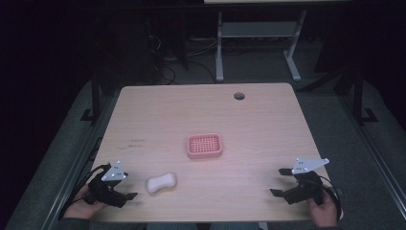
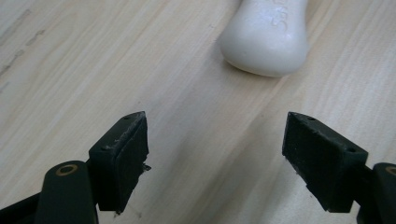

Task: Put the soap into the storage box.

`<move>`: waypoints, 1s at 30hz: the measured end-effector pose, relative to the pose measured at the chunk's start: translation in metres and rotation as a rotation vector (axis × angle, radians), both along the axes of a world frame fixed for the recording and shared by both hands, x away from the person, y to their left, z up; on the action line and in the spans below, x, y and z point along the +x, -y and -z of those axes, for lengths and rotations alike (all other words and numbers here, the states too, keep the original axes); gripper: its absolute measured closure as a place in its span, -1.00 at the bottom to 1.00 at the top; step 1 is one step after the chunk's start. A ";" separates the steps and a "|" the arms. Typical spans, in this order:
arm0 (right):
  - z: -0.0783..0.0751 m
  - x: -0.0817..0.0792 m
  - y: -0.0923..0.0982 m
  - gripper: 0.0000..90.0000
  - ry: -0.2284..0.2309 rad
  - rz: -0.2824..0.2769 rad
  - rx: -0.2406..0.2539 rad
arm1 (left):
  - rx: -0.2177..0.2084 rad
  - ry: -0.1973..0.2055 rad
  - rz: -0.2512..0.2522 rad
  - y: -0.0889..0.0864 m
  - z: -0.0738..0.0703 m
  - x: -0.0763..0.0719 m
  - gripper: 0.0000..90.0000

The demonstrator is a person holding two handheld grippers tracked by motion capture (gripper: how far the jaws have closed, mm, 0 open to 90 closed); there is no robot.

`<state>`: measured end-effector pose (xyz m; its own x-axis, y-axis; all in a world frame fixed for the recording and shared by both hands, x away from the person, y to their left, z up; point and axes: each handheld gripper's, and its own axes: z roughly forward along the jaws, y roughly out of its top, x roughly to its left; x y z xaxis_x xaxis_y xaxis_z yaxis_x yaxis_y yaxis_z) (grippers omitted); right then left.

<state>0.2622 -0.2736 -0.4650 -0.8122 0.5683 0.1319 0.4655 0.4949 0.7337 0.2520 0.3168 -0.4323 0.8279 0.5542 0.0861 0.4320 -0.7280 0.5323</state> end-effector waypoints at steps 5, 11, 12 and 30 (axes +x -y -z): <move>-0.001 -0.001 0.001 -0.69 -0.002 0.006 0.004 | 0.002 -0.004 0.007 0.002 0.000 -0.001 -0.50; 0.000 0.000 0.000 -0.69 0.000 0.002 0.000 | 0.004 -0.006 0.023 0.004 0.000 0.000 -0.50; 0.000 0.000 0.000 -0.69 -0.001 0.003 0.001 | 0.004 -0.006 0.023 0.004 0.000 0.000 -0.50; -0.002 0.000 0.001 -0.69 0.006 -0.001 0.000 | 0.013 -0.010 0.068 0.017 -0.001 0.000 -0.50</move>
